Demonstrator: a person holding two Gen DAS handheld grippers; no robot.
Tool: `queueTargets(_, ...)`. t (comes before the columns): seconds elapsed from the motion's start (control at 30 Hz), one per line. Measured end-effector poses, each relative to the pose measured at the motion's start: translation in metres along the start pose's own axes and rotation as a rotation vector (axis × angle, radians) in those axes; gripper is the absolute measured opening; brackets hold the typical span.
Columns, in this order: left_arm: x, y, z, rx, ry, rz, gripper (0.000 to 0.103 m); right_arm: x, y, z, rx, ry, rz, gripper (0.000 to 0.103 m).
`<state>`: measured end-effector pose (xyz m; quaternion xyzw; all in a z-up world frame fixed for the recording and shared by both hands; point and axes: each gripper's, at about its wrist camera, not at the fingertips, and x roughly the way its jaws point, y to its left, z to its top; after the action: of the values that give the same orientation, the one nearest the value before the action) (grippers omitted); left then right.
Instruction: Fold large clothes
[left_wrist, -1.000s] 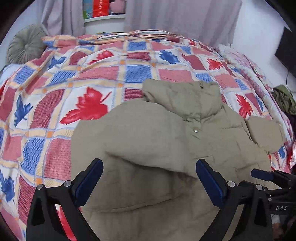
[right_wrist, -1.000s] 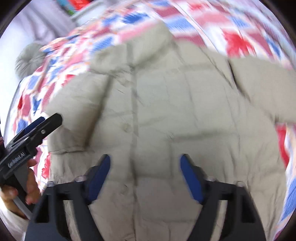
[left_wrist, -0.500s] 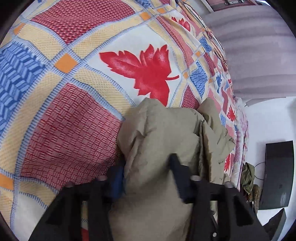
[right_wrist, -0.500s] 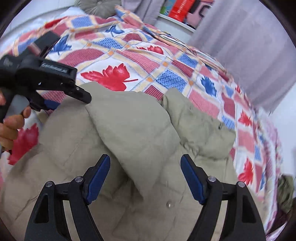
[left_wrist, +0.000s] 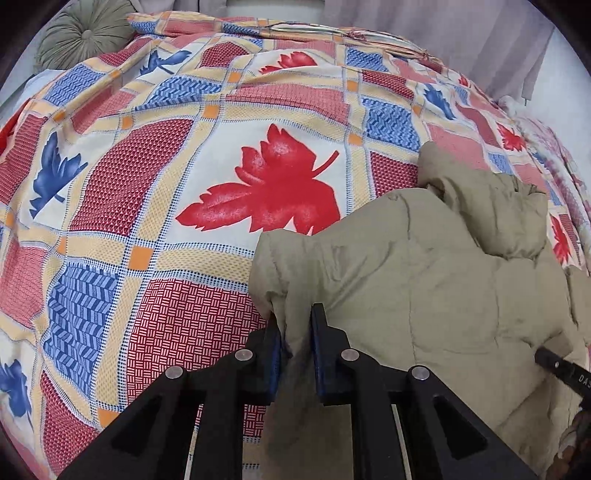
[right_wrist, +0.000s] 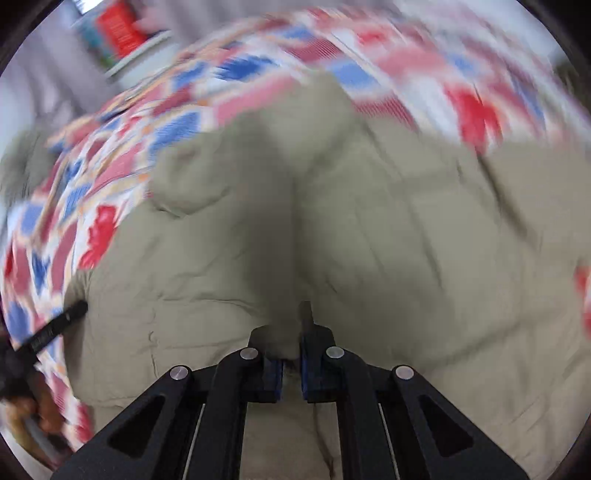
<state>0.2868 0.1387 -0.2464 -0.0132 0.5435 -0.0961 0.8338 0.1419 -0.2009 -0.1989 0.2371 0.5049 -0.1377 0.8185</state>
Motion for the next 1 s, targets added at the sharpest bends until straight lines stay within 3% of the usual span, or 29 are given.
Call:
queueTargets(0.07,-0.001,0.001,-0.001,-0.027,-0.003,0.028,0.017,0.015,-0.025,-0.007,0.111,0.051,0.069,0.007)
queueTargets(0.1,-0.001,0.000,0.000,-0.037,-0.003,0.042,0.026,0.017,-0.031,-0.009,0.139,0.055,0.102,0.007)
queueTargets(0.13,-0.003,0.002,0.001,-0.047,-0.009,0.075,0.043,0.016,-0.035,-0.009,0.158,0.056,0.122,0.008)
queueTargets(0.2,-0.015,0.007,0.004,-0.067,-0.051,0.148,0.063,0.012,-0.038,-0.008,0.160,0.068,0.121,0.013)
queueTargets(0.33,-0.040,0.027,0.006,-0.098,-0.063,0.117,0.063,-0.013,-0.051,-0.007,0.139,0.082,0.114,0.025)
queueTargets(0.43,-0.059,0.034,-0.004,-0.109,-0.053,0.076,0.063,-0.037,-0.068,-0.016,0.135,0.064,0.046,0.037)
queueTargets(0.53,-0.072,0.024,-0.019,-0.081,-0.050,0.005,0.063,-0.054,-0.081,-0.015,0.126,0.029,0.019,0.037)
queueTargets(0.67,-0.060,0.001,-0.039,-0.107,0.008,-0.106,0.063,-0.061,-0.064,0.000,-0.012,-0.037,0.012,0.022)
queueTargets(0.8,-0.025,-0.008,-0.056,-0.128,0.051,-0.016,0.063,-0.033,-0.042,0.011,-0.126,-0.011,0.015,0.022)
queueTargets(1.0,-0.010,0.008,-0.067,-0.208,0.084,-0.043,0.063,0.002,-0.055,0.001,-0.116,0.056,-0.004,0.018)
